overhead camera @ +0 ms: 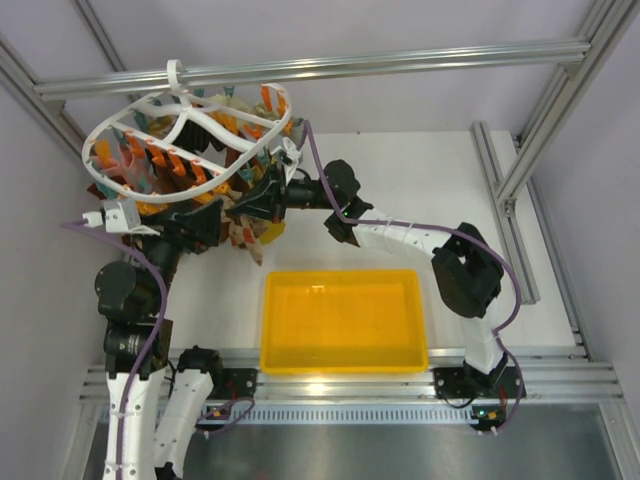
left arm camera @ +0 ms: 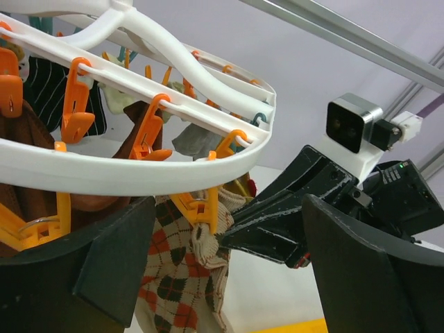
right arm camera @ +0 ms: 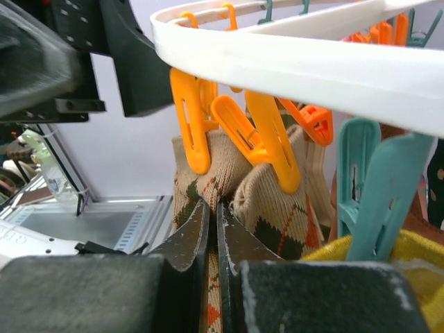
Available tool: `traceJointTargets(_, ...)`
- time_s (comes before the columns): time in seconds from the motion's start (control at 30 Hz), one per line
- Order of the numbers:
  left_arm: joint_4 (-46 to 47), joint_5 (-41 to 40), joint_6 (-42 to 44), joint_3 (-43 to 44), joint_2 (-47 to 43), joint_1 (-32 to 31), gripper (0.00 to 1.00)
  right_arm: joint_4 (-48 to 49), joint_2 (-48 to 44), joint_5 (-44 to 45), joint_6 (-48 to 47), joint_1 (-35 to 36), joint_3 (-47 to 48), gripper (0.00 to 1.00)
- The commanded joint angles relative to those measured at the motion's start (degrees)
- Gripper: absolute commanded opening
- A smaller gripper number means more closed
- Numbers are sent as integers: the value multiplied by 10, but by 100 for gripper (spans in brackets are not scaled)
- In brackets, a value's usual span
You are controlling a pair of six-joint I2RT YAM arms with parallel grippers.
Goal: Clip the socks to the hanger
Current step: Clamp the sock onto the hanger.
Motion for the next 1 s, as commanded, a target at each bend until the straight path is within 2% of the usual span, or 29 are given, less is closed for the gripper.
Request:
traceJointTargets(0.0, -10, 0, 18, 23, -21, 2, 91, -15, -27, -10, -25, -19, -5, 0)
traceJointTargets(0.23, -57, -30, 36, 25, -57, 2, 94, -73, -61, -10, -69, -53, -36, 0)
traceJointTargets(0.27, -64, -37, 36, 27, -61, 1, 97, -81, -68, -10, -74, -58, -39, 0)
traceJointTargets(0.47, -86, -42, 26, 47, -59, 2, 98, -133, -96, 0, -110, -100, -52, 0)
traceJointTargets(0.7, -141, -25, 46, 110, -7, 2, 98, -176, -116, 26, -134, -165, -61, 0)
traceJointTargets(0.87, -220, -2, 59, 180, 62, 1, 98, -192, -127, 26, -154, -186, -76, 0)
traceJointTargets(0.9, -229, 2, 59, 199, 70, 2, 98, -197, -130, 23, -160, -186, -78, 2)
traceJointTargets(0.93, -236, 6, 61, 206, 78, 2, 98, -203, -134, 12, -159, -185, -82, 13)
traceJointTargets(0.97, -248, 15, 69, 213, 90, 1, 98, -206, -142, 6, -158, -185, -85, 20)
